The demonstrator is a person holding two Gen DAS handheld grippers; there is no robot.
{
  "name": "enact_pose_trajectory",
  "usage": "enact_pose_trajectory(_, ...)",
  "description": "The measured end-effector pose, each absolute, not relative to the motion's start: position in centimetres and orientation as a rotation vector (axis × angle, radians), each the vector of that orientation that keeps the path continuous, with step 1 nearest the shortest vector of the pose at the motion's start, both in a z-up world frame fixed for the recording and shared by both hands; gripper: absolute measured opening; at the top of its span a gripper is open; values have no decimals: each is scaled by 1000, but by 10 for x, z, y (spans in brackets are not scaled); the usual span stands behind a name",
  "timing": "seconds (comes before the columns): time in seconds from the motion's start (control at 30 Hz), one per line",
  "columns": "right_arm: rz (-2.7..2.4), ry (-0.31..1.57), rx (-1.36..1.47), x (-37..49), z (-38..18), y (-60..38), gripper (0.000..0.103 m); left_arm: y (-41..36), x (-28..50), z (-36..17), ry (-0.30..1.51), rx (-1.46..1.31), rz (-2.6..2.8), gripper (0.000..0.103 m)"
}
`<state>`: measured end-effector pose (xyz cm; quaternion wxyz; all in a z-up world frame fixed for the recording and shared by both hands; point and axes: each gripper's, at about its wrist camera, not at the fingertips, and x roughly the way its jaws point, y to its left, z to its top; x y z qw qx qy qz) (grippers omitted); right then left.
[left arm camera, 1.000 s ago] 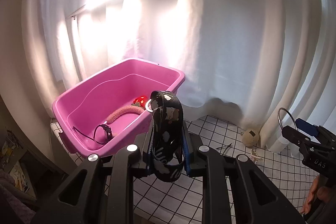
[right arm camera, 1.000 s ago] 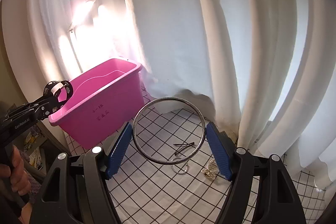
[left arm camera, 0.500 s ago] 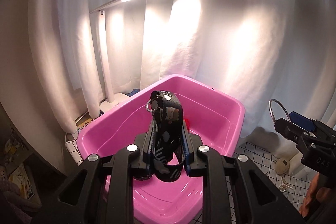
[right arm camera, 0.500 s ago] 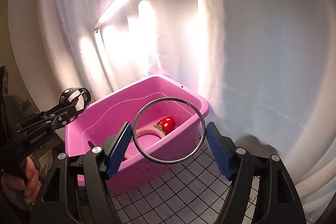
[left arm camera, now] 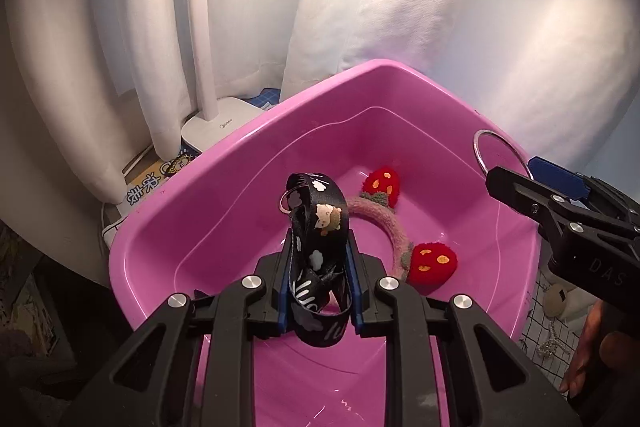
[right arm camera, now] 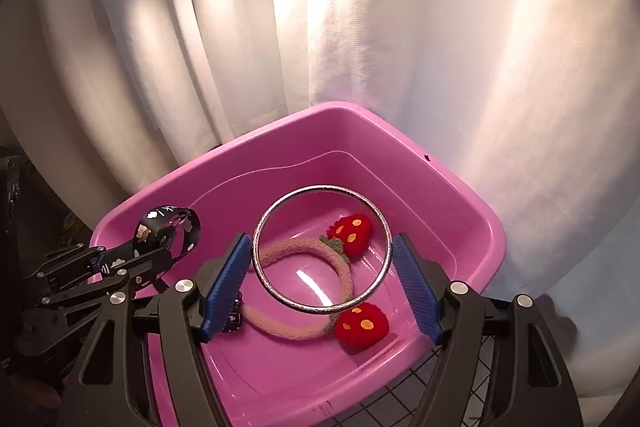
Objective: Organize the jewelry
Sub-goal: 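Open both tools to drop the lanyard and hoop into the tub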
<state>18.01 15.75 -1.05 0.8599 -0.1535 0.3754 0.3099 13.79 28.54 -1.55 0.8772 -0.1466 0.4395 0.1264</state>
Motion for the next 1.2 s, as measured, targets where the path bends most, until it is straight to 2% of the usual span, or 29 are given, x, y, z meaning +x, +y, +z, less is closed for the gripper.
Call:
enact_pose_trajectory(0.47, 600, 1095, -437, 233, -72, 191, 70, 299, 160, -55, 1137, -392, 272, 23)
enact_pose_trajectory(0.73, 582, 1197, -444, 250, -84, 199, 70, 307, 169, -62, 1205, -423, 284, 23)
enact_pose_trajectory(0.77, 580, 1199, -440, 250, -84, 198, 70, 307, 169, -63, 1213, -419, 289, 25)
enact_pose_trajectory(0.8, 574, 1200, -439, 252, -84, 198, 70, 308, 169, -63, 1222, -422, 294, 33)
enact_pose_trajectory(0.83, 569, 1206, -436, 253, -85, 198, 70, 309, 170, -64, 1224, -431, 298, 47)
enact_pose_trajectory(0.9, 566, 1221, -420, 255, -85, 197, 71, 311, 169, -60, 1200, -435, 304, 61)
enact_pose_trajectory(0.93, 563, 1223, -418, 256, -86, 197, 71, 309, 169, -57, 1192, -418, 311, 65)
enact_pose_trajectory(1.2, 562, 1201, -415, 255, -84, 196, 71, 306, 167, -55, 1179, -402, 312, 66)
